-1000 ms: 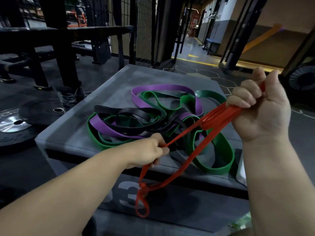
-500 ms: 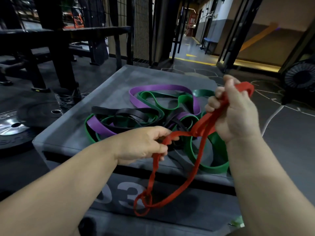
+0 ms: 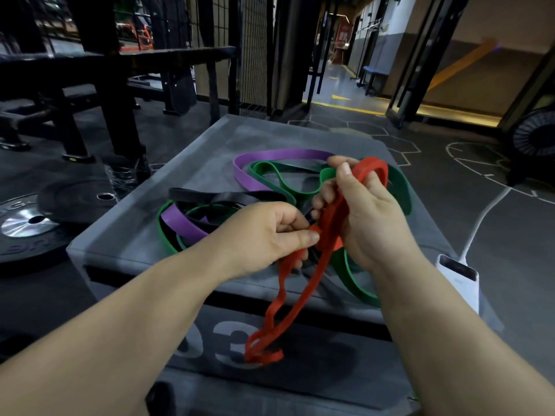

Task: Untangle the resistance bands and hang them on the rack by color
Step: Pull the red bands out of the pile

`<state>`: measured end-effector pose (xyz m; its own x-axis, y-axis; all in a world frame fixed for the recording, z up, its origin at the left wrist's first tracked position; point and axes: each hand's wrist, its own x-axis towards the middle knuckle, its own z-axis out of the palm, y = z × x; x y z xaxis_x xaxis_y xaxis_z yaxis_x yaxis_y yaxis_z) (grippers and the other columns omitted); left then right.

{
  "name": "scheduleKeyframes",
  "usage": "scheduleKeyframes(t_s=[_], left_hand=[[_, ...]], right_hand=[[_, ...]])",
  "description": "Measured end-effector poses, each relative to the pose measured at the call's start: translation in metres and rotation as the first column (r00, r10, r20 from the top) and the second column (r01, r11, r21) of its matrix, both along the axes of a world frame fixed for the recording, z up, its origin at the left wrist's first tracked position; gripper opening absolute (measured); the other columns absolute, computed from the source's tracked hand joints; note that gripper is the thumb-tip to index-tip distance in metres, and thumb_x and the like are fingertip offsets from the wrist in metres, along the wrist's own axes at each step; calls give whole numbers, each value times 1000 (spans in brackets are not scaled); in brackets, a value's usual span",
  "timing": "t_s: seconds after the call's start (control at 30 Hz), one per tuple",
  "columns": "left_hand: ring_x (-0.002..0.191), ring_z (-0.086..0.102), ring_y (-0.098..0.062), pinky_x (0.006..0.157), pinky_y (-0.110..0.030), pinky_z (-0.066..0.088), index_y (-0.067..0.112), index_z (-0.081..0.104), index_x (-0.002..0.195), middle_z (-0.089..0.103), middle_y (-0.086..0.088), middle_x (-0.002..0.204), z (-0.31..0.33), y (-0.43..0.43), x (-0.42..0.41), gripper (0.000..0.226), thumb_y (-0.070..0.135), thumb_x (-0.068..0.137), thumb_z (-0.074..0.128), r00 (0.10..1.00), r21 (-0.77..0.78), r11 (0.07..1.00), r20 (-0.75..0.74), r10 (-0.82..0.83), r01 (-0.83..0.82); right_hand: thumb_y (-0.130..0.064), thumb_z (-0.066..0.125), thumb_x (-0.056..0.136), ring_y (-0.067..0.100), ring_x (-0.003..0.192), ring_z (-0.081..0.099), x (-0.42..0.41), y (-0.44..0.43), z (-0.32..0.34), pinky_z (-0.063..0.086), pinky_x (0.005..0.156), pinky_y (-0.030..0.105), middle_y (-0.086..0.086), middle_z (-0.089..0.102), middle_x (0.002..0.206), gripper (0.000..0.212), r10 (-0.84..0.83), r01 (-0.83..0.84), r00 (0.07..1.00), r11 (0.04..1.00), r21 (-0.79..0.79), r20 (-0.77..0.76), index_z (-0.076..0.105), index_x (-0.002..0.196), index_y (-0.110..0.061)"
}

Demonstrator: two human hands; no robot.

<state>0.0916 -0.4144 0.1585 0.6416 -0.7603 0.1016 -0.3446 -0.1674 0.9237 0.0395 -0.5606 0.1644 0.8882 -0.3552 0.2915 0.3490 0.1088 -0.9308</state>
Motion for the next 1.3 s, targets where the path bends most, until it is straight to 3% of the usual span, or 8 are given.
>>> scheduleKeyframes(t_s=[0.1, 0.27, 0.43, 0.67, 0.87, 0.97, 1.07, 1.3], left_hand=[[65, 66, -12, 70, -27, 57, 10, 66, 89, 68, 4, 67, 0, 1, 2, 13, 23, 90, 63, 999, -3, 1000, -43, -7, 7], [96, 64, -6, 86, -24, 52, 13, 63, 109, 68, 8, 100, -3, 9, 6, 28, -5, 88, 59, 949, -22, 975, -228, -219, 220], [82, 63, -10, 79, -27, 53, 8, 67, 103, 68, -1, 89, 0, 6, 8, 17, 1, 94, 54, 976, -91, 995, -212, -49, 30], [56, 51, -5, 59, -18, 44, 11, 58, 83, 58, 4, 62, 7, 0, 1, 20, 19, 99, 49, 986, -111, 988, -141, 92, -108], [57, 47, -6, 67, -28, 47, 14, 45, 97, 52, 6, 64, 5, 1, 6, 26, 29, 89, 64, 875, -261, 961, -482, -51, -87], [71, 59, -7, 74, -33, 49, 15, 43, 113, 62, 4, 77, -3, 8, 15, 41, 10, 83, 71, 940, -46, 991, -315, -130, 122], [82, 59, -12, 82, -34, 51, 19, 48, 106, 62, 0, 88, -10, 13, 21, 31, 6, 86, 69, 995, 193, 976, -48, -93, 101], [64, 60, -6, 62, -22, 54, 11, 56, 93, 65, -3, 81, 7, 16, 27, 14, -2, 88, 58, 961, -325, 939, -277, 16, -110]], right_hand=[[-27, 44, 102, 15, 66, 63, 1, 6, -5, 53, 61, 32, -6, 54, 61, 16, 41, -40, 996, 999, 15, -75, 52, 110, -16], [-33, 50, 99, 16, 72, 65, 1, 2, -8, 49, 54, 32, -3, 57, 72, 18, -28, 16, 988, 997, -79, -155, 53, 107, -18], [-74, 55, 70, 21, 79, 60, 1, -2, -14, 49, 78, 49, 0, 63, 83, 57, -117, 14, 955, 935, -354, -271, 59, 100, -26], [-38, 45, 101, 16, 51, 48, -2, 8, -10, 42, 48, 27, 2, 56, 59, 33, -48, -44, 953, 954, -295, -299, 53, 102, -5], [-33, 43, 102, 14, 46, 29, -1, 9, -7, 26, 47, 27, 3, 36, 54, 27, 56, -75, 961, 995, -60, -270, 52, 91, -10], [-32, 43, 102, 12, 44, 30, 0, 4, -3, 26, 48, 27, -1, 35, 49, 27, 14, -10, 974, 1000, 19, -226, 54, 85, -13], [-34, 45, 101, 11, 43, 32, 0, -3, 3, 30, 46, 25, -2, 35, 50, 27, -2, 17, 982, 997, 78, -186, 53, 84, -14], [-65, 52, 78, 12, 45, 31, -5, -11, -1, 32, 45, 24, -1, 35, 55, 53, 226, -234, 905, 972, 21, -359, 44, 98, -16]])
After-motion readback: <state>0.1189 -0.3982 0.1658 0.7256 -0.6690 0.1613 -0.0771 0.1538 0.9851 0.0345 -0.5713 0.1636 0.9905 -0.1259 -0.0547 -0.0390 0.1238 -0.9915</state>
